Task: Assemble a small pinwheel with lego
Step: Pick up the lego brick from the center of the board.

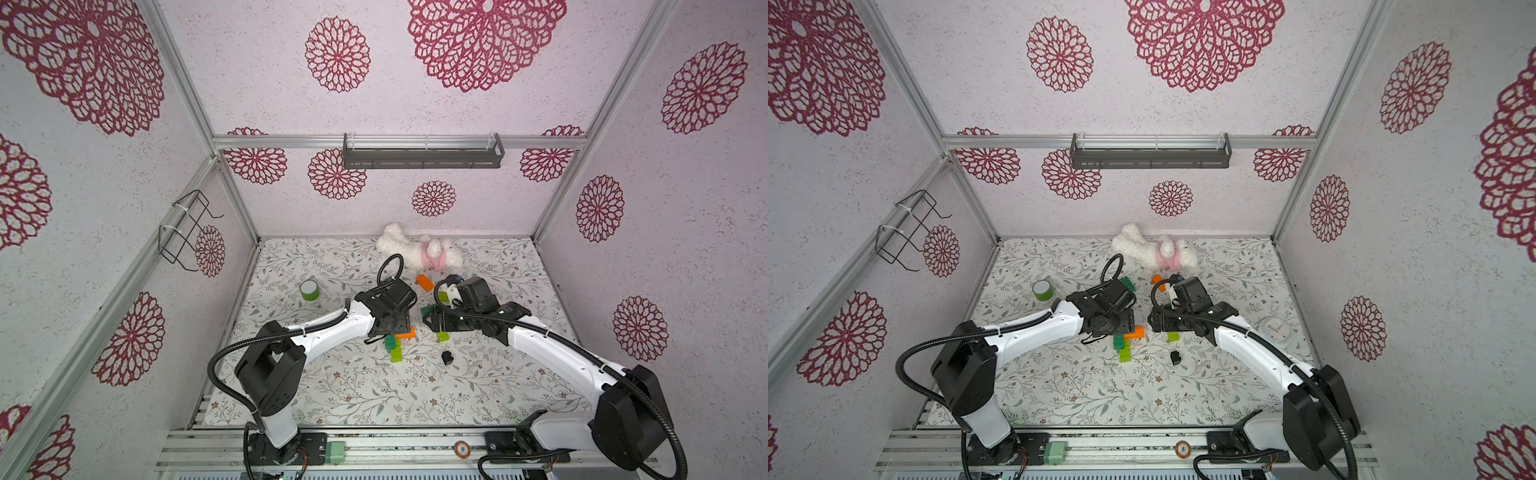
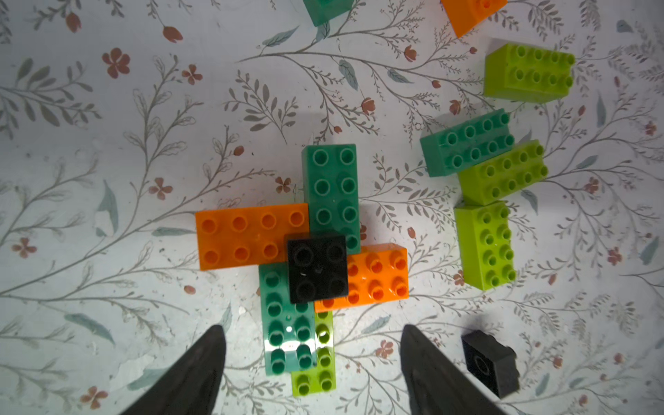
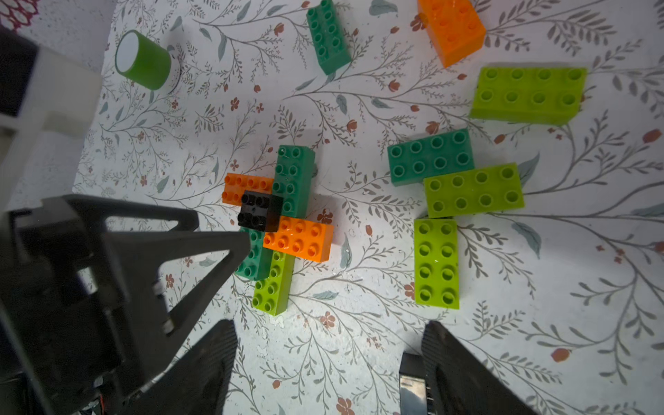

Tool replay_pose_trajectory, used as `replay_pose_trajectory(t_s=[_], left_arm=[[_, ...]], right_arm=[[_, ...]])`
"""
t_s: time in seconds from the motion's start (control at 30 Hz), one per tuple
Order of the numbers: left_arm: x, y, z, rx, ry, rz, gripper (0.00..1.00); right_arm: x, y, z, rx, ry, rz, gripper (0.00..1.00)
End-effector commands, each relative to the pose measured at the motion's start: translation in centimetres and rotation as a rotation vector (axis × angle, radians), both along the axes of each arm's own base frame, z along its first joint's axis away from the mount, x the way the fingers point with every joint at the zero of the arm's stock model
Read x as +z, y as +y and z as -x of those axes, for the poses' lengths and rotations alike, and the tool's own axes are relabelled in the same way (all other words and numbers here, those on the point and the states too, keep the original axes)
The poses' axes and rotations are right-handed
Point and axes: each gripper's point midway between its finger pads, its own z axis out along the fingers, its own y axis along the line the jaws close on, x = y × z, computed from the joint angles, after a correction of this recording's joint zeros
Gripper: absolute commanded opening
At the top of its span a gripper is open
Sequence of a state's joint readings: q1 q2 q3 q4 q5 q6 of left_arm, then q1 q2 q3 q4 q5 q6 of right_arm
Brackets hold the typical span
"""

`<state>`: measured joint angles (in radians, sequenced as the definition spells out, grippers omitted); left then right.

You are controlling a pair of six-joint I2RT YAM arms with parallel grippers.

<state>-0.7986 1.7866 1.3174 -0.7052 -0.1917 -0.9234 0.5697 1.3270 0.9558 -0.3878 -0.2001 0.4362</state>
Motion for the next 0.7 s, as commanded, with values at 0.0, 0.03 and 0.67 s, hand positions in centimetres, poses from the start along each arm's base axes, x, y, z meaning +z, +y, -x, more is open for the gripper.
replay_pose_trajectory(t_s=[0.0,0.03,0.67], left_arm=[[-0.1,0.3,-0.6,0.037,-0.002,-0.054,0.71],[-0.3,0.4,-0.8,0.043,0.002,-0.063,0.68],[-2.0,-0.6,-2.0,0.056,0.034,-0.098,0.47]], right_arm=[[1.0,0.0,0.9,0.067,-0.025,-0.018,0.89],[0.9,-0.2,1.0,0.069,-0.025,-0.016,0.91],[-0.1,-1.4,2.1,0.076,-0.007,-0.039,0.99]])
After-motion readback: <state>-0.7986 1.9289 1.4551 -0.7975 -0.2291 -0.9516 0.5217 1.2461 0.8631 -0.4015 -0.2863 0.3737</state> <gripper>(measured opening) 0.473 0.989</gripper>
